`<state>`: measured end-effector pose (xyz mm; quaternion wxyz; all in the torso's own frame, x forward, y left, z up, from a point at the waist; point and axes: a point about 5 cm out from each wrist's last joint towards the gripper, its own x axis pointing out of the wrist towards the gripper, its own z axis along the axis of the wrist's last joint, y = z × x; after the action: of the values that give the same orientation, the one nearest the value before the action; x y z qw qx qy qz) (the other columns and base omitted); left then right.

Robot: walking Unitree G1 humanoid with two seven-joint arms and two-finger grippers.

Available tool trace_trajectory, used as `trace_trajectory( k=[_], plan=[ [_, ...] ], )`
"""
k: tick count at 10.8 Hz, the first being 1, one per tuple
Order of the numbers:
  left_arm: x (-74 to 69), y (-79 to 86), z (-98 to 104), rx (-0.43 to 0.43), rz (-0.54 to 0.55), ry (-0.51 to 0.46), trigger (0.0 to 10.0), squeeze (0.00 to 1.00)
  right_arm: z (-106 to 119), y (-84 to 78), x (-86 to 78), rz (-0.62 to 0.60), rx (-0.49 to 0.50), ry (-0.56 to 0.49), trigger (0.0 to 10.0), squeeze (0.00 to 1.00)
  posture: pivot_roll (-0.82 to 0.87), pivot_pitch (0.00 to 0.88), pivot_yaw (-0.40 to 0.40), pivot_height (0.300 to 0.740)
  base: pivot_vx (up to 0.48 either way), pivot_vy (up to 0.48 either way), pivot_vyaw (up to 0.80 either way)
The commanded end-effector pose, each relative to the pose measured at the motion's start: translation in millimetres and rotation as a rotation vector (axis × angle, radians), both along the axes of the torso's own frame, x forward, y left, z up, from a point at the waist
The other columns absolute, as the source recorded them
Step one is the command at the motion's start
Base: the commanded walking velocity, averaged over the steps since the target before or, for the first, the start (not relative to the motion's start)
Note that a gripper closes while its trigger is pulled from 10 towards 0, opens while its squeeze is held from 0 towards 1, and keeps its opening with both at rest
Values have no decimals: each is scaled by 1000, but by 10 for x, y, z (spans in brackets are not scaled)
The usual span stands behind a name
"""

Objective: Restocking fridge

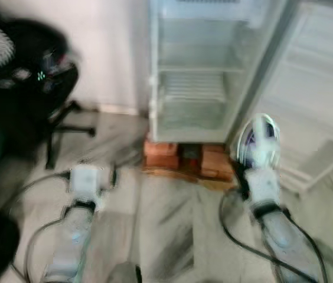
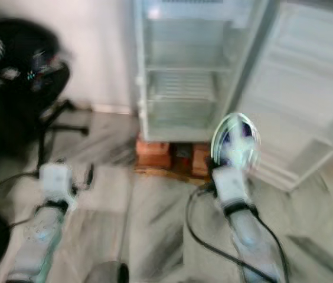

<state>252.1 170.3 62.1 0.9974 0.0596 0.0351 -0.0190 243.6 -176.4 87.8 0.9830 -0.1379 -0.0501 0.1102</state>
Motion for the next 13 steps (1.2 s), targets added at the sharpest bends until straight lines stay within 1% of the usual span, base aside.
trace_trajectory(
  k=[1, 3, 5, 7, 9, 10, 11, 13],
  plan=[
    [-3, -62, 11, -13, -19, -4, 10000, 0, -22, -94, -30, -37, -12, 12, 10000, 0, 103, 90, 4, 740, 349, 285, 0],
    [-39, -62, 3, -8, -35, 2, 10000, 0, -20, -22, 20, -18, -7, 7, 10000, 0, 114, 93, 9, 740, 319, 360, 0],
    [-28, -49, 2, -8, -30, 5, 10000, 0, -9, 25, 47, 6, -15, -2, 10000, 0, 117, 89, 5, 740, 324, 354, 0],
    [-51, -116, 13, -1, -52, -3, 10000, 0, 1, 6, 47, 9, -24, -8, 10000, 0, 119, 87, 3, 740, 322, 356, 0],
    [-51, -135, 15, -3, -58, -2, 10000, 0, 11, -2, 66, 5, -28, -11, 10000, 0, 115, 89, 3, 740, 364, 309, 0],
    [-45, -135, 22, -3, -64, -4, 10000, 0, 16, 19, 75, 9, -29, -15, 10000, 0, 115, 89, 3, 740, 428, 0, 0],
    [-39, -137, 30, -2, -69, -6, 10000, 0, 11, 22, 82, 2, -10, -9, 10000, 0, 115, 89, 3, 740, 337, 0, 0],
    [-44, -152, 38, -10, -75, -4, 10000, 0, 18, 9, 86, -1, -8, -12, 10000, 0, 113, 93, 2, 740, 255, 0, 0]
  ],
)
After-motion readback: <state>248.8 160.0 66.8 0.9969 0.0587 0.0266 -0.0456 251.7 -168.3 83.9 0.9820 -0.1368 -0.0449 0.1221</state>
